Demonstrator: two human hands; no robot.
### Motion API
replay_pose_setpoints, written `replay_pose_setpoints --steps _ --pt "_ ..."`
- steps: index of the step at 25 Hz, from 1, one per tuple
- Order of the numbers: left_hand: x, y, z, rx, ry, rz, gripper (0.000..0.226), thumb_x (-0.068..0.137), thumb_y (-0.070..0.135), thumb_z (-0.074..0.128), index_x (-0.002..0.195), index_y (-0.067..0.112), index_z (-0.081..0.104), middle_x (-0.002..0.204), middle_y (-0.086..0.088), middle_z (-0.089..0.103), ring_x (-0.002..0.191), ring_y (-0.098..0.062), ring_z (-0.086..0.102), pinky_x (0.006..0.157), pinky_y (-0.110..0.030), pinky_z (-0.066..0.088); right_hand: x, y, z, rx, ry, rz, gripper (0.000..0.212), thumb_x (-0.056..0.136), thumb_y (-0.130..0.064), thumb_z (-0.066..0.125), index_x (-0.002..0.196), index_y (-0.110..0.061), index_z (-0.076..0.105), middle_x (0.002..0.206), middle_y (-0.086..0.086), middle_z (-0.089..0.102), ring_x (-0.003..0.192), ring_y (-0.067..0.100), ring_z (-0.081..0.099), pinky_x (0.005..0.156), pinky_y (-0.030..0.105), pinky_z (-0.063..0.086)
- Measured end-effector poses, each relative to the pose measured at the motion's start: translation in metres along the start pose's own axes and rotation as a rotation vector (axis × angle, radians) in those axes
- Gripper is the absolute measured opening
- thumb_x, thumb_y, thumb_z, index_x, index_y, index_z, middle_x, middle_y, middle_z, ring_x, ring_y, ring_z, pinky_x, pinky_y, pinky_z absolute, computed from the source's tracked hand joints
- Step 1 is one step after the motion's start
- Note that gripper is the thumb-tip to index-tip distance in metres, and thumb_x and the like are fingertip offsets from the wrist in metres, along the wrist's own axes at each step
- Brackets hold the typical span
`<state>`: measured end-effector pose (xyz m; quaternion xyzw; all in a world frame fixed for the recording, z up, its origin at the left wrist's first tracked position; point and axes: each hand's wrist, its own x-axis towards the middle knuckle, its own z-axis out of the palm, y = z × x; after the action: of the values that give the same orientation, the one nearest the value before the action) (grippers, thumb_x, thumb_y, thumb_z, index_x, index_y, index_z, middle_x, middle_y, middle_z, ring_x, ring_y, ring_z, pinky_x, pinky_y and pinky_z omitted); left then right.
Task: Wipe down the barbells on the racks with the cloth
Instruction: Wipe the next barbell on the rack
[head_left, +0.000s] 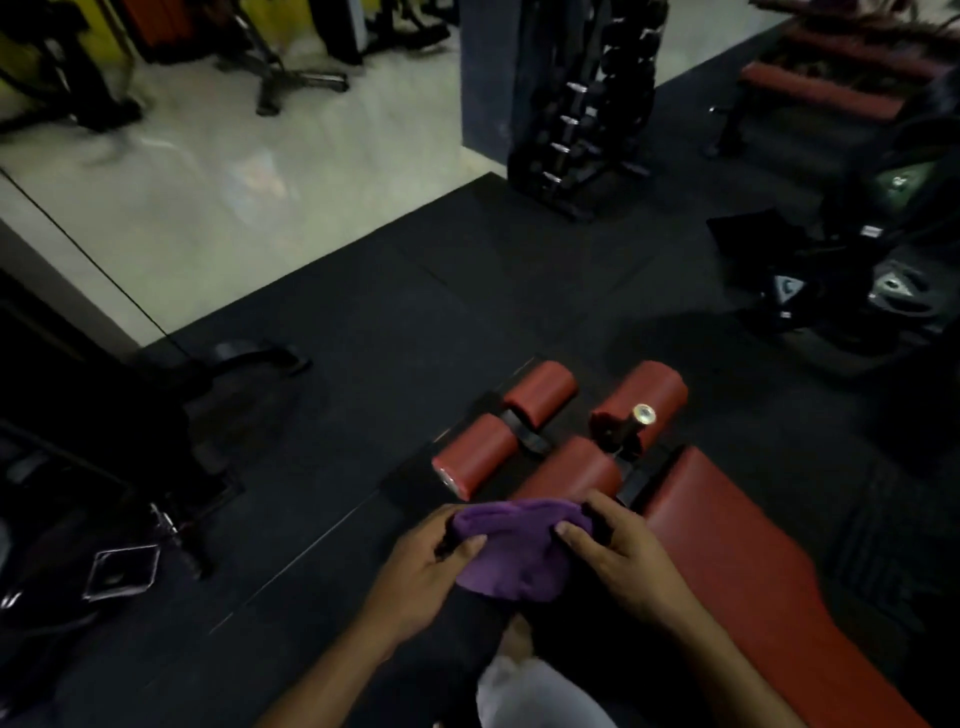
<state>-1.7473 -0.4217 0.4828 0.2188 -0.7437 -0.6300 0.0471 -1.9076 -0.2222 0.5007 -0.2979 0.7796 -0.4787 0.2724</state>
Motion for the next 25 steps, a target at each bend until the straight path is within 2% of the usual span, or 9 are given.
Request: replay_pose_setpoints --steps 1,3,7,10,12,15,19,22,25 --pt "0.017 -0.002 -0.015 0.048 0.012 0.002 0.023 0.099 0.022 0.063 0.122 0.025 0.067 0.118 0.01 0.072 0.112 -0.008 0.066 0.096 -0.026 0.051 0.024 -0.005 0.006 -0.055 -0.007 -0.043 0.023 0.093 -0.015 0.07 0.101 -0.036 0.065 0.095 -0.017 0.07 0.087 -0.002 0.064 0.08 0.022 0.052" --pt "0.053 -0.001 -0.04 0.173 0.014 0.016 0.025 0.098 0.032 0.06 0.123 0.029 0.063 0.117 0.013 0.069 0.109 -0.006 0.065 0.096 -0.034 0.052 0.072 -0.006 0.015 -0.149 -0.005 -0.12 0.026 0.093 -0.009 0.069 0.107 -0.029 0.062 0.101 -0.019 0.067 0.092 -0.001 0.063 0.08 0.014 0.047" --pt "0.155 0.033 -0.092 0.362 -0.045 0.147 0.033 0.101 0.015 0.056 0.125 0.037 0.049 0.12 0.021 0.063 0.108 0.001 0.062 0.092 -0.022 0.049 0.191 -0.005 0.01 -0.172 0.05 -0.131 0.019 0.09 -0.014 0.073 0.093 -0.028 0.06 0.087 -0.016 0.066 0.076 -0.005 0.059 0.07 0.016 0.044" --pt "0.229 0.062 -0.144 0.565 -0.083 0.285 0.03 0.096 0.011 0.059 0.117 0.033 0.061 0.115 0.021 0.06 0.107 0.003 0.058 0.089 -0.014 0.044 0.267 -0.018 0.005 -0.172 0.055 -0.124 0.023 0.084 -0.019 0.079 0.091 -0.035 0.064 0.094 -0.02 0.069 0.087 -0.003 0.064 0.079 0.019 0.049" --pt "0.269 0.074 -0.173 0.628 -0.03 0.289 0.021 0.094 0.019 0.066 0.11 0.033 0.064 0.109 0.021 0.061 0.099 0.004 0.058 0.083 -0.018 0.046 0.314 -0.029 -0.002 -0.219 0.032 -0.141 0.024 0.083 -0.021 0.081 0.097 -0.035 0.068 0.098 -0.021 0.069 0.095 -0.003 0.064 0.085 0.017 0.049" --pt "0.328 0.076 -0.215 0.661 0.024 0.291 0.016 0.092 0.026 0.071 0.103 0.033 0.063 0.103 0.021 0.061 0.092 0.002 0.059 0.081 -0.029 0.052 0.381 -0.046 -0.005 -0.32 -0.015 -0.188 0.024 0.082 -0.027 0.082 0.104 -0.031 0.072 0.1 -0.021 0.066 0.097 -0.003 0.063 0.084 0.014 0.047" --pt "0.419 0.064 -0.265 0.652 0.002 0.293 0.015 0.093 0.027 0.068 0.102 0.036 0.059 0.105 0.026 0.058 0.096 0.003 0.059 0.082 -0.03 0.054 0.468 -0.061 0.0 -0.405 -0.022 -0.208 0.016 0.085 -0.034 0.08 0.099 -0.03 0.073 0.095 -0.019 0.065 0.089 -0.003 0.062 0.078 0.015 0.048" --pt "0.492 0.065 -0.298 0.6 -0.06 0.333 0.019 0.094 0.021 0.066 0.103 0.035 0.057 0.116 0.028 0.057 0.105 0.006 0.059 0.087 -0.029 0.055 0.525 -0.07 0.002 -0.425 0.093 -0.105 0.017 0.084 -0.041 0.079 0.097 -0.031 0.074 0.092 -0.019 0.067 0.085 -0.004 0.062 0.074 0.013 0.046" --pt "0.566 0.085 -0.323 0.559 -0.158 0.393 0.019 0.096 0.018 0.064 0.101 0.033 0.054 0.112 0.023 0.059 0.103 0.002 0.06 0.085 -0.031 0.055 0.582 -0.095 -0.013 -0.46 0.167 -0.026 0.017 0.082 -0.044 0.079 0.089 -0.03 0.073 0.086 -0.016 0.066 0.08 0.0 0.062 0.069 0.016 0.046"
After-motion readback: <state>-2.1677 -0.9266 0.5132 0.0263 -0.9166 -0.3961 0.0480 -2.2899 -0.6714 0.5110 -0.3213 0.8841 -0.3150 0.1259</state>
